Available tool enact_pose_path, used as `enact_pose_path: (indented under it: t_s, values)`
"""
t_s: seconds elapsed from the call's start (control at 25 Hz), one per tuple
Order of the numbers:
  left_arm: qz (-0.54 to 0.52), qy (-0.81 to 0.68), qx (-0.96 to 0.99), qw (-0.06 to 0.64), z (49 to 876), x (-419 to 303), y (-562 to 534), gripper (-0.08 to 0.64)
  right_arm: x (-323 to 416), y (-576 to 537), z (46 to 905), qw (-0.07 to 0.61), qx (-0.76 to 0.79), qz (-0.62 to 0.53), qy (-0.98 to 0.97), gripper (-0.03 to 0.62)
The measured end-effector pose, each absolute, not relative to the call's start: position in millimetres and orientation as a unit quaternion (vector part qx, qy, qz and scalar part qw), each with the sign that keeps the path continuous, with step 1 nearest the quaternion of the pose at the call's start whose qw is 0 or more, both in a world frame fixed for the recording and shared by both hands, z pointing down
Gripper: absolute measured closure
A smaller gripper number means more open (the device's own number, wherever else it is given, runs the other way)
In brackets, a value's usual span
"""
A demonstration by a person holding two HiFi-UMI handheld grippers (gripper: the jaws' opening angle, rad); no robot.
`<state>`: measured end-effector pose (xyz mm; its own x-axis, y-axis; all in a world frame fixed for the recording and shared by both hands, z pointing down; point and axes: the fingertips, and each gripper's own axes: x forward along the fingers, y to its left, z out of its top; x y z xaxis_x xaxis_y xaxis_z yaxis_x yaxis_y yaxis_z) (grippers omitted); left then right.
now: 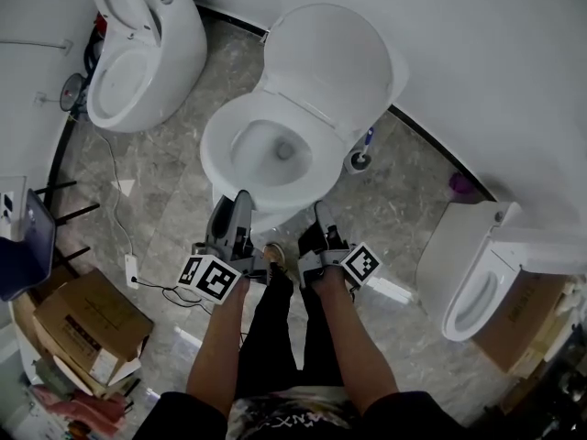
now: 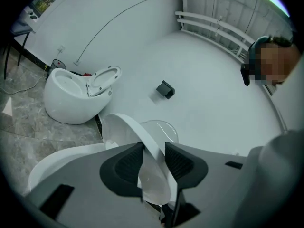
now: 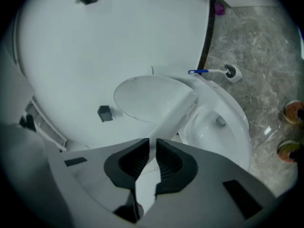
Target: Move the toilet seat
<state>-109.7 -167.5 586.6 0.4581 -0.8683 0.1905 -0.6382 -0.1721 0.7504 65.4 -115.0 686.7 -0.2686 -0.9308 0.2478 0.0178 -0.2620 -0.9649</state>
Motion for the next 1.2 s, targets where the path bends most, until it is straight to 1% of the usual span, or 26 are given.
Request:
enact_pose_path:
  t_s: [0.04, 0.08, 0.36, 0.64, 0.8, 1.2]
  values:
    - [-0.142, -0.499, 0.754, 0.403, 584.6, -107.6, -169.7, 0.4, 62.0, -115.9, 677.7, 0.362, -0.48, -0.625, 0.498, 0.569]
    - [-0.142, -0.497, 0.756, 0.402, 583.0, -105.7, -171.7, 0.4, 58.9, -117.9, 669.0, 0.353, -0.483, -0.615, 0.514, 0.587]
    - [-0.141, -0.486, 0.767, 0.395, 570.8, -94.6, -185.3, 0.4, 63.0, -132.9, 645.1, 0.306, -0.522, -0.573, 0.554, 0.591]
    - [-0.156, -0.475, 0.774, 0.389, 556.2, -80.9, -202.9, 0.4, 72.6, -148.4, 631.1, 0.321, -0.543, -0.557, 0.54, 0.591]
    - [-0.166, -0.472, 0.775, 0.386, 547.8, -71.2, -213.2, 0.405, 81.3, -156.6, 623.5, 0.306, -0.567, -0.54, 0.541, 0.591]
    - [-0.15, -0.457, 0.81, 0.335, 529.7, -44.5, -244.6, 0.393, 96.6, -183.7, 609.2, 0.26, -0.611, -0.49, 0.565, 0.591]
